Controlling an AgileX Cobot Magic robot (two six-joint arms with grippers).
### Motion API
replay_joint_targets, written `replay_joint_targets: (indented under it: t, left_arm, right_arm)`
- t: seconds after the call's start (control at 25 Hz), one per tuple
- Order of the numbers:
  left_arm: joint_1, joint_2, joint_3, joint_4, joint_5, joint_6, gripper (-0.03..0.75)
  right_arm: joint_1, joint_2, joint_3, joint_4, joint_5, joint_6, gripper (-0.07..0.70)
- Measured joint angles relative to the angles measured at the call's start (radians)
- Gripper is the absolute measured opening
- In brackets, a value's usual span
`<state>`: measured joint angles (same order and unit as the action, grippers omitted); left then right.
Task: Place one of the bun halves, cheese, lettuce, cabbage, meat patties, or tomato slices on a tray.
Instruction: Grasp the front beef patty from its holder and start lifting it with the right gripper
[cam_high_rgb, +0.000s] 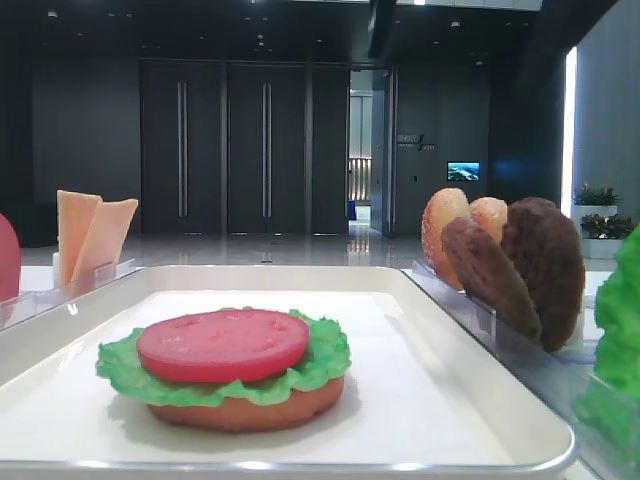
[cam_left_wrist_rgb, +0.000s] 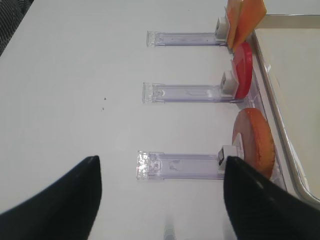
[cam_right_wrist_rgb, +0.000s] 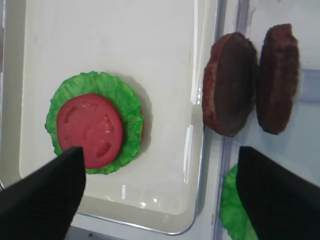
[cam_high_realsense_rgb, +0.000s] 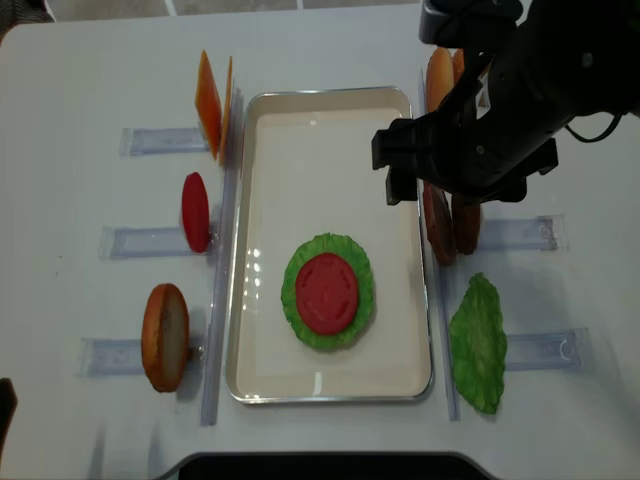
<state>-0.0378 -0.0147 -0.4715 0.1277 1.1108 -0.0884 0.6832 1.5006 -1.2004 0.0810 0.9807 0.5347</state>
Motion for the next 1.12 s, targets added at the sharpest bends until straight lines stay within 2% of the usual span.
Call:
replay_joint_targets:
  t: [0.2, 0.64, 1.12]
  left_arm:
    - [0.0, 0.0, 0.0, 0.0, 0.0, 0.0, 0.58]
    - [0.0, 0.0, 0.0, 0.0, 0.0, 0.0, 0.58]
    - [0.0, 0.0, 0.0, 0.0, 0.0, 0.0, 0.58]
  right_arm:
    - [0.016, 0.059, -0.004, 0.001, -0.038, 0.001, 0.581]
    - [0.024, 0.171, -0.035, -0.018, -0.054, 0.018, 0.581]
    - [0.024, 0.212, -0.035, -0.121, -0.055, 0.079, 0.581]
